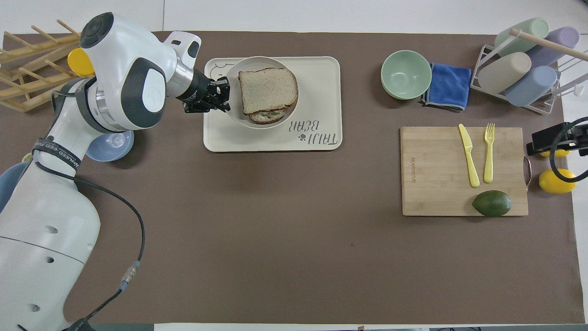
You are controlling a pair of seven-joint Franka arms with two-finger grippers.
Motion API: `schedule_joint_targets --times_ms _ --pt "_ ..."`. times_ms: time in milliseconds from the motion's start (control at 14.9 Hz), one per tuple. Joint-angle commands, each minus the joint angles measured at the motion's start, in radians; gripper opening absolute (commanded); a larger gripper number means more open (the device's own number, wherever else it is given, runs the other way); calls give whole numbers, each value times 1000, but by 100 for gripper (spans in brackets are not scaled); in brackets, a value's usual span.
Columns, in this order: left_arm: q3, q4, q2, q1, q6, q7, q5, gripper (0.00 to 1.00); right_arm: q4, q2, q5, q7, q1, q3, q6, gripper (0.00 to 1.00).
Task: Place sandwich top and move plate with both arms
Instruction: 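Slide the plate with the left gripper onto the bear-print tray, then open the left gripper and release the plate on the tray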
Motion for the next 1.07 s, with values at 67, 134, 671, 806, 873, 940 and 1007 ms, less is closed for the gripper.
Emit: schedule_joint_targets --times_ms 67,134,671,806,873,940,1007 --pt "1 -54 -6 -19 83 6 36 0 -21 -18 10 -16 -7 3 3 100" --pt "2 -71 -9 -22 105 4 36 0 -21 -18 10 -16 -7 3 3 100" --pt "4 -171 -43 -40 194 29 39 22 -21 -20 10 -16 -7 3 3 100" --pt "5 -171 -44 -39 179 43 40 100 -21 -20 10 -16 -7 3 3 100" --pt "5 -171 -46 -34 161 46 42 100 -21 -20 10 -16 -7 3 3 100" --pt "5 -164 -49 -28 136 56 54 100 -21 -20 10 -16 -7 3 3 100" --pt "5 -156 -49 -23 112 66 77 100 -21 -18 10 -16 -7 3 3 100"
